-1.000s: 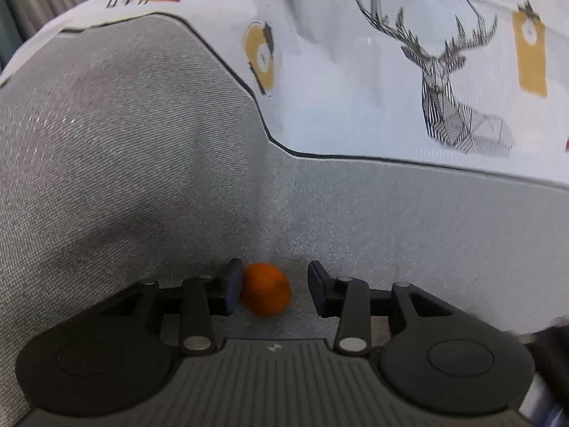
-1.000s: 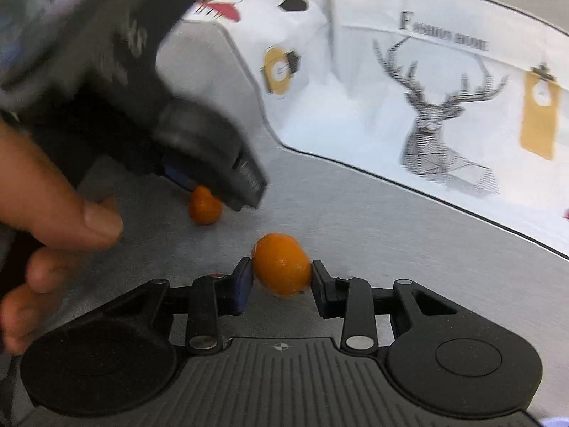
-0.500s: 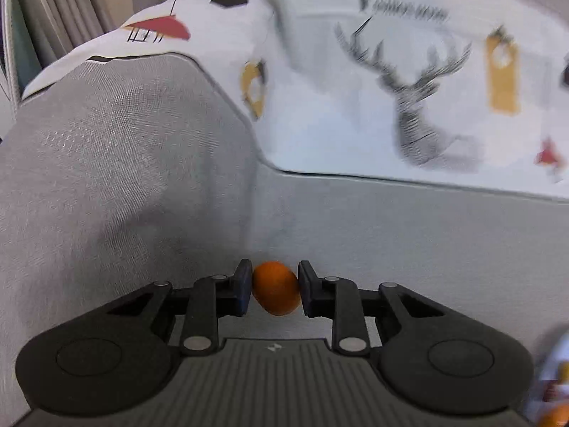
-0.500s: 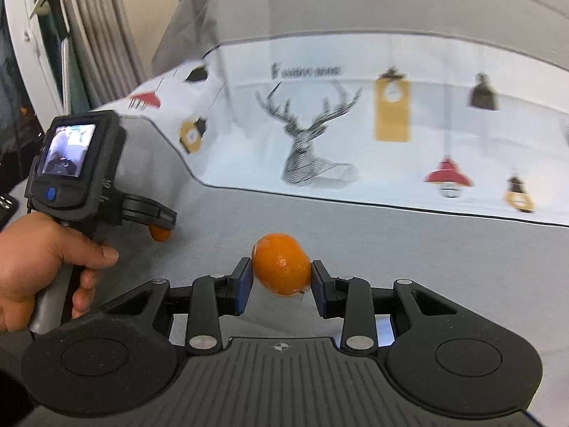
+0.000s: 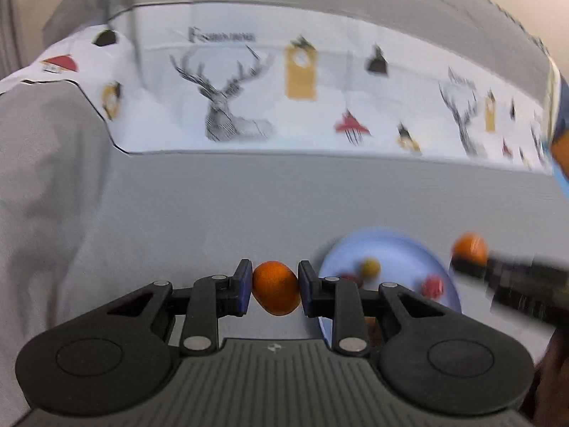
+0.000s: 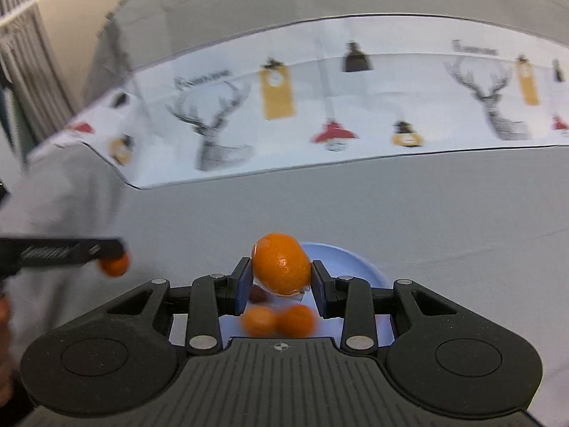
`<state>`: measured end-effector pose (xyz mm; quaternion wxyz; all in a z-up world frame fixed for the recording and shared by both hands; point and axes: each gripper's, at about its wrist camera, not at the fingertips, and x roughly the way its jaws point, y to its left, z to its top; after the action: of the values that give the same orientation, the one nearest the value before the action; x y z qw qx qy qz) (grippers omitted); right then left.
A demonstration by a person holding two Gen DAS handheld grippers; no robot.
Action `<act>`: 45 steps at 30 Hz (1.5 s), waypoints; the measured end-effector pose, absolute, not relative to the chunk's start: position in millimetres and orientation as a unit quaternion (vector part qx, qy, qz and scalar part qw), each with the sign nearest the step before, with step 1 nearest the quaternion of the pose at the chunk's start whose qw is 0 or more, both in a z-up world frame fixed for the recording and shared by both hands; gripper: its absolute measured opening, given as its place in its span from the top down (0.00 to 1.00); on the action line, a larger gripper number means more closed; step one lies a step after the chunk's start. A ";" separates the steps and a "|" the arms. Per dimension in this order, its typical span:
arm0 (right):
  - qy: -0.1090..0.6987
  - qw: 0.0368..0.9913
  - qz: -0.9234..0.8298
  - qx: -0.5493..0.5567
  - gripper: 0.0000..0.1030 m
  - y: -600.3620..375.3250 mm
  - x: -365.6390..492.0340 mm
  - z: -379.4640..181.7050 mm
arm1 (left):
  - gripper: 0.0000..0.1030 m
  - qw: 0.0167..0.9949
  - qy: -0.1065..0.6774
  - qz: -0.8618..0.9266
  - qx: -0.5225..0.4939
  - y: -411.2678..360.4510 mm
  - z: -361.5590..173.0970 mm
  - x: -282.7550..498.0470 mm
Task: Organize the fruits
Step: 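Carry both fruits over the plate with the right and left tools, then open the right tool over the plate while the left tool releases its fruit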
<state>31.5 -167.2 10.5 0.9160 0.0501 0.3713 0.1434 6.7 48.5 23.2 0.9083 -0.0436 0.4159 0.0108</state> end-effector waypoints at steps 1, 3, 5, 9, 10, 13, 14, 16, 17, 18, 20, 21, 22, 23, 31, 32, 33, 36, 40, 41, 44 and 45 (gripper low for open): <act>0.370 0.917 0.140 0.056 0.64 -173.7 31.3 10.5 | 0.71 0.906 0.422 0.010 -0.022 39.8 14.6 3.5; 0.363 0.920 0.133 0.063 0.64 -187.1 31.3 13.8 | 0.71 0.903 0.429 0.006 -0.005 32.2 8.2 3.4; 0.360 0.922 0.128 0.062 0.64 -197.2 31.5 14.1 | 0.71 0.909 0.417 -0.007 -0.009 30.2 8.4 4.1; 0.364 0.922 0.120 0.051 0.64 -211.1 35.2 9.9 | 0.71 0.905 0.423 -0.015 -0.044 38.5 2.8 12.7; 0.365 0.922 0.119 0.047 0.64 -213.6 36.5 8.9 | 0.71 0.902 0.426 -0.020 -0.063 40.8 1.0 15.1; 0.371 0.919 0.125 0.035 0.64 -219.3 37.3 4.8 | 0.71 0.899 0.427 -0.036 -0.094 40.7 0.3 21.5; 0.377 0.916 0.132 0.031 0.64 -219.3 37.8 2.4 | 0.71 0.898 0.427 -0.043 -0.101 38.7 0.6 23.0; 0.389 0.909 0.149 0.020 0.64 -216.7 37.9 -2.3 | 0.71 0.896 0.425 -0.058 -0.112 33.6 0.4 25.4; 0.393 0.906 0.157 0.010 0.64 -213.6 36.7 -4.1 | 0.71 0.897 0.423 -0.063 -0.114 30.6 0.4 26.7; 0.396 0.903 0.166 0.000 0.64 -210.2 35.2 -5.9 | 0.71 0.897 0.421 -0.067 -0.115 27.9 0.6 27.6; 0.400 0.898 0.182 -0.015 0.64 -203.0 32.0 -7.8 | 0.71 0.897 0.417 -0.079 -0.120 22.1 0.1 30.0; 0.400 0.896 0.190 -0.024 0.64 -199.1 30.2 -8.8 | 0.71 0.897 0.416 -0.086 -0.123 18.8 -0.4 31.1; 0.400 0.895 0.194 -0.031 0.64 -195.5 29.2 -8.3 | 0.71 0.896 0.416 -0.093 -0.125 15.4 -1.2 31.7; 0.400 0.894 0.198 -0.039 0.64 -192.3 28.5 -8.5 | 0.71 0.895 0.416 -0.099 -0.125 12.3 -2.1 32.2; 0.423 0.878 0.213 -0.065 0.64 -178.4 28.1 -16.2 | 0.71 0.897 0.405 -0.128 -0.120 -10.0 -7.5 37.5; 0.424 0.878 0.212 -0.070 0.64 -176.8 27.7 -17.5 | 0.71 0.898 0.404 -0.129 -0.119 -12.7 -8.1 38.4; 0.424 0.878 0.211 -0.073 0.64 -175.4 27.5 -18.3 | 0.71 0.898 0.404 -0.130 -0.118 -15.0 -8.5 39.4; 0.426 0.877 0.212 -0.074 0.64 -173.0 27.9 -20.0 | 0.71 0.900 0.402 -0.127 -0.109 -21.7 -10.8 41.9; 0.426 0.876 0.212 -0.078 0.64 -171.6 26.1 -22.0 | 0.71 0.904 0.399 -0.120 -0.098 -27.2 -13.5 44.2; 0.426 0.876 0.212 -0.079 0.64 -171.4 26.1 -22.4 | 0.71 0.905 0.398 -0.118 -0.096 -28.0 -13.4 43.5; 0.427 0.875 0.211 -0.081 0.64 -171.8 26.1 -23.5 | 0.70 0.907 0.395 -0.117 -0.087 -30.8 -13.9 44.0; 0.427 0.876 0.211 -0.081 0.64 -171.9 26.0 -23.7 | 0.70 0.907 0.395 -0.117 -0.086 -30.8 -14.0 44.6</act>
<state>26.0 -171.9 -23.7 0.8758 -0.0814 0.4266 0.2106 44.6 -30.8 -14.0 0.9070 -0.0864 0.3954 -0.1166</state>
